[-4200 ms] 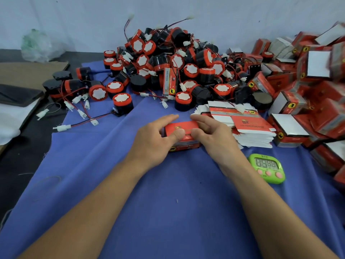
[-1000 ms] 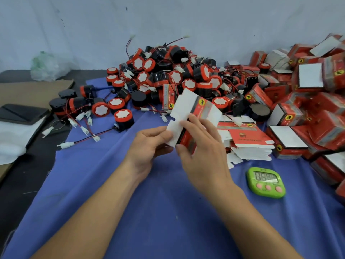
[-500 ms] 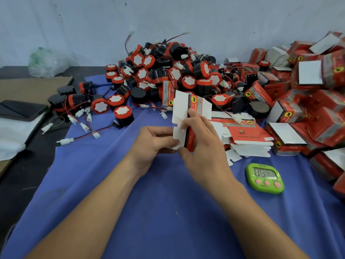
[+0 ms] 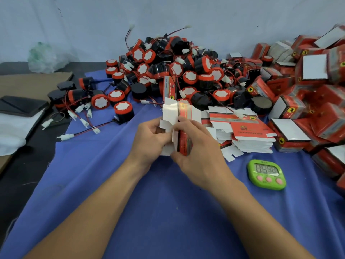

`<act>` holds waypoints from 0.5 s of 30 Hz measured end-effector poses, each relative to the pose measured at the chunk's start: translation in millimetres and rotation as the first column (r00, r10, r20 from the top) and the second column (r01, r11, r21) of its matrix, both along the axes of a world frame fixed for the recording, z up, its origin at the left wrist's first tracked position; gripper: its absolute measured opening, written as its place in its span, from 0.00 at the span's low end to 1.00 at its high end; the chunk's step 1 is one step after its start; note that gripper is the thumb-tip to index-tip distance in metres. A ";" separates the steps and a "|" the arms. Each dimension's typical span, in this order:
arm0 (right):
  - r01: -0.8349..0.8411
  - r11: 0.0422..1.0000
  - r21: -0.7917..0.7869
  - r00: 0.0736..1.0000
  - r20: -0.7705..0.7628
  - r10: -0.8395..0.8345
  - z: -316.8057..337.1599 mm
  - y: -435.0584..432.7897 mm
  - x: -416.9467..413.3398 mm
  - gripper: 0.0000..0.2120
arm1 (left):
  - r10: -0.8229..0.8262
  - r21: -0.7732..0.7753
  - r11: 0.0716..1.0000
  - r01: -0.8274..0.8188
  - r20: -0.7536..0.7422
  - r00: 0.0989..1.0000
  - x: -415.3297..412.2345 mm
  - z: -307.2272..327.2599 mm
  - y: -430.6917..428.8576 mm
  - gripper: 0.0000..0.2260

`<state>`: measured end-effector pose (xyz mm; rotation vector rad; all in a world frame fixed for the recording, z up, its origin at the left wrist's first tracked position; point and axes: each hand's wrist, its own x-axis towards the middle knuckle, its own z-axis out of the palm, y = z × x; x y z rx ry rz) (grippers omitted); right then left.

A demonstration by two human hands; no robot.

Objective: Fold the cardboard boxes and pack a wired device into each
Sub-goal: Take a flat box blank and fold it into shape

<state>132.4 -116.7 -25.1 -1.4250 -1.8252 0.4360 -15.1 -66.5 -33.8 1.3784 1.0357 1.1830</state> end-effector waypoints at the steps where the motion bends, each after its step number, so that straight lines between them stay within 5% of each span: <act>1: -0.006 1.000 -0.007 1.000 0.004 0.006 -1.1 0.1 -0.2 0.26 | -0.008 0.008 1.000 0.008 0.002 1.000 1.5 0.6 -2.4 0.12; 7: 0.036 0.997 0.067 0.998 -0.057 -0.032 3.2 1.3 1.4 0.18 | 0.167 -0.022 0.986 -0.167 0.010 0.986 5.6 1.0 -1.0 0.27; 10: 0.091 0.991 0.097 0.987 -0.140 -0.077 7.1 -1.1 5.1 0.17 | 0.251 -0.025 0.968 -0.251 -0.006 0.968 5.0 0.1 -1.3 0.26; 15: -0.014 1.000 0.027 0.916 -0.400 0.024 17.4 -3.8 11.4 0.14 | 0.124 0.036 0.991 -0.129 0.104 0.987 3.5 6.3 -5.0 0.37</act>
